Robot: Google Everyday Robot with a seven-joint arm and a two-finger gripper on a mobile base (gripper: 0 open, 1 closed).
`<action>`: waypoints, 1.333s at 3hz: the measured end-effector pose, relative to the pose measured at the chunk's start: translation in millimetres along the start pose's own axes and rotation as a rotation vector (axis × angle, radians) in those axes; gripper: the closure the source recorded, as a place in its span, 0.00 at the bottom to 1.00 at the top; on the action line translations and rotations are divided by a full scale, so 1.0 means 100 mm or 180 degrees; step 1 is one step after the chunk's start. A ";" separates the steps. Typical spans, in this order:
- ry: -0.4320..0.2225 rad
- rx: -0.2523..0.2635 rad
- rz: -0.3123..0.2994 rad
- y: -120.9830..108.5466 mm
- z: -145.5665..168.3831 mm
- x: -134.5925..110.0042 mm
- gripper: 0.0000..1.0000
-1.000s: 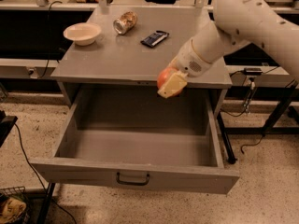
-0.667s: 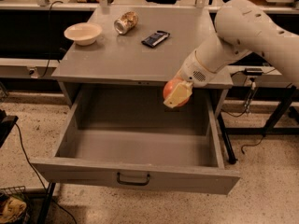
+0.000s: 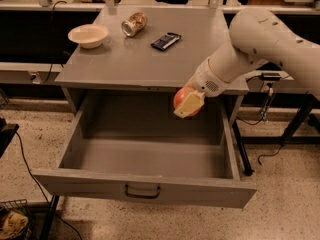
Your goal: Place apple into top drawer
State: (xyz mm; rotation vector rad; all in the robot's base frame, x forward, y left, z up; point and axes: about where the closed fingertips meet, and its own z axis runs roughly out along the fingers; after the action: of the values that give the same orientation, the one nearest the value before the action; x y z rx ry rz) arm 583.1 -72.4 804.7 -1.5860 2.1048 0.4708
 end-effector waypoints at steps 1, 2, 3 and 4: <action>-0.0122 0.0066 -0.0120 0.14 0.27 0.05 1.00; -0.0226 0.0096 -0.0246 0.28 0.64 0.15 1.00; -0.0260 0.0075 -0.0301 0.38 0.91 0.25 1.00; -0.0303 0.0090 -0.0305 0.41 1.06 0.35 1.00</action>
Offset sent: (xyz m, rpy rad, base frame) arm -0.0337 0.0458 -0.1057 0.0776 -0.1374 0.0832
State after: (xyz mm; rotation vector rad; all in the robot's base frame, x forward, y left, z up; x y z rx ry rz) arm 552.4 -33.7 696.4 -1.6078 1.9473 0.4724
